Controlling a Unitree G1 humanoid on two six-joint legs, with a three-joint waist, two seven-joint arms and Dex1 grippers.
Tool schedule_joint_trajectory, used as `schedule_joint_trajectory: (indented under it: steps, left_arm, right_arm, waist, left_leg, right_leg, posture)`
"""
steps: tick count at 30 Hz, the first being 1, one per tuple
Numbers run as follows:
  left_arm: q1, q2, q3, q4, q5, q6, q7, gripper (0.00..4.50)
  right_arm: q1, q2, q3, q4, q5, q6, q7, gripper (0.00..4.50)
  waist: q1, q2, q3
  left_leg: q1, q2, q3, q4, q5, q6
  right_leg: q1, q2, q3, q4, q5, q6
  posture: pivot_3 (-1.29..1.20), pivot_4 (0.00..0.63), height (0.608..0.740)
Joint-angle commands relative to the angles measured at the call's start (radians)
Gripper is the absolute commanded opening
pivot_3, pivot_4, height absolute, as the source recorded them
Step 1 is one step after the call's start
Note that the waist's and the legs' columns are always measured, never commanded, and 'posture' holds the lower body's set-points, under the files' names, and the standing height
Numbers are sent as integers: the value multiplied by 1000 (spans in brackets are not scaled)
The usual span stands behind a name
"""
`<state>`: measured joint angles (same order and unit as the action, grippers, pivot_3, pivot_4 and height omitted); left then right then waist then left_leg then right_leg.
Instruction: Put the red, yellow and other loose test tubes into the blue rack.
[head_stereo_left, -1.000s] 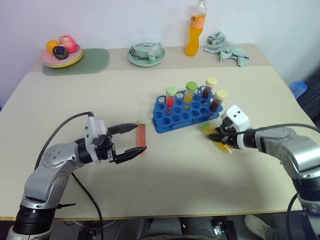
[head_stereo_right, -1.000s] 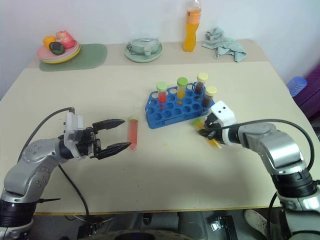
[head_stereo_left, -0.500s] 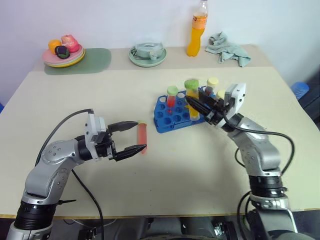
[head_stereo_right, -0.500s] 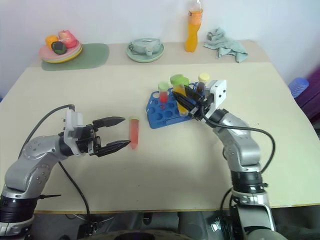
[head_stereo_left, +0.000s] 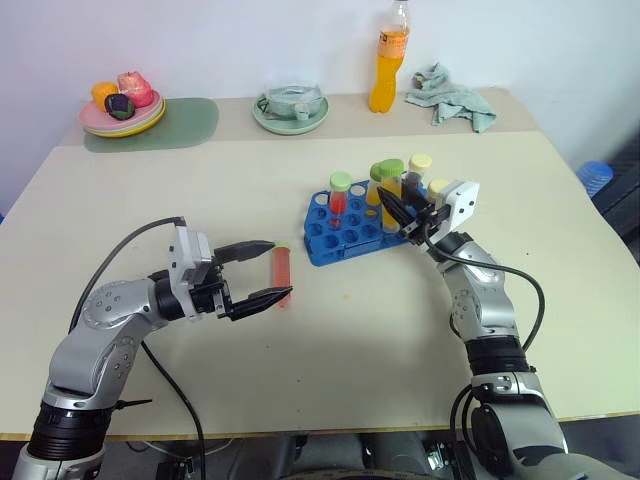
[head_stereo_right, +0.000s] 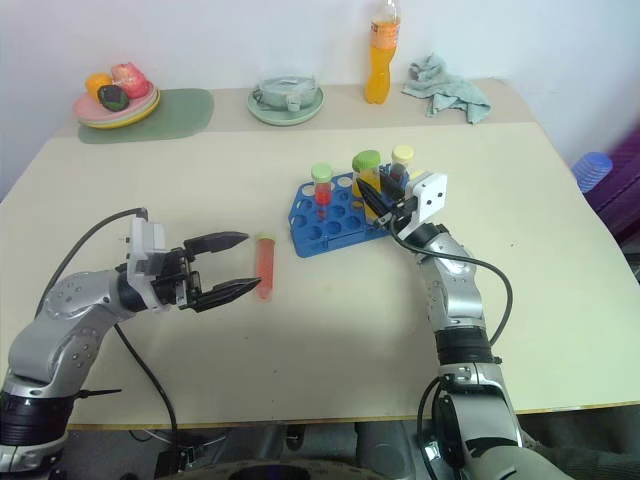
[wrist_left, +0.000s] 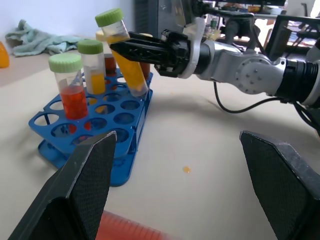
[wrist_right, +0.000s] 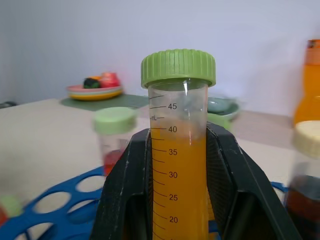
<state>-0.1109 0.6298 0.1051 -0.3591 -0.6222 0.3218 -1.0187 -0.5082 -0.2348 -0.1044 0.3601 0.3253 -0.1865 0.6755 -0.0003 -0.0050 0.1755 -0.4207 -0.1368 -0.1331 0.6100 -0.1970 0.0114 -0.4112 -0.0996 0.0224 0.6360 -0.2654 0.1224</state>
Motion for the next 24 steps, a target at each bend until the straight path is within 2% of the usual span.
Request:
schedule_joint_trajectory:
  steps: [1, 24]
  left_arm:
    - [3, 4, 22, -37, -6, -16, 9, 4071]
    - [-7, 2, 18, -33, -4, -22, 23, 4071]
  right_arm:
    - [-39, 8, -10, 27, -8, -53, -4, 819]
    - [-16, 65, 6, 98, -21, -97, -28, 819]
  waist:
    - [-4, 0, 0]
    - [-13, 0, 0]
  left_leg:
    - [0, 0, 0, 0, 0, 0]
    - [3, 2, 0, 0, 1, -3]
  right_leg:
    - [0, 0, 0, 0, 0, 0]
    - [0, 2, 2, 9, -1, -1]
  posture:
    - [0, 150, 739]
    - [0, 150, 739]
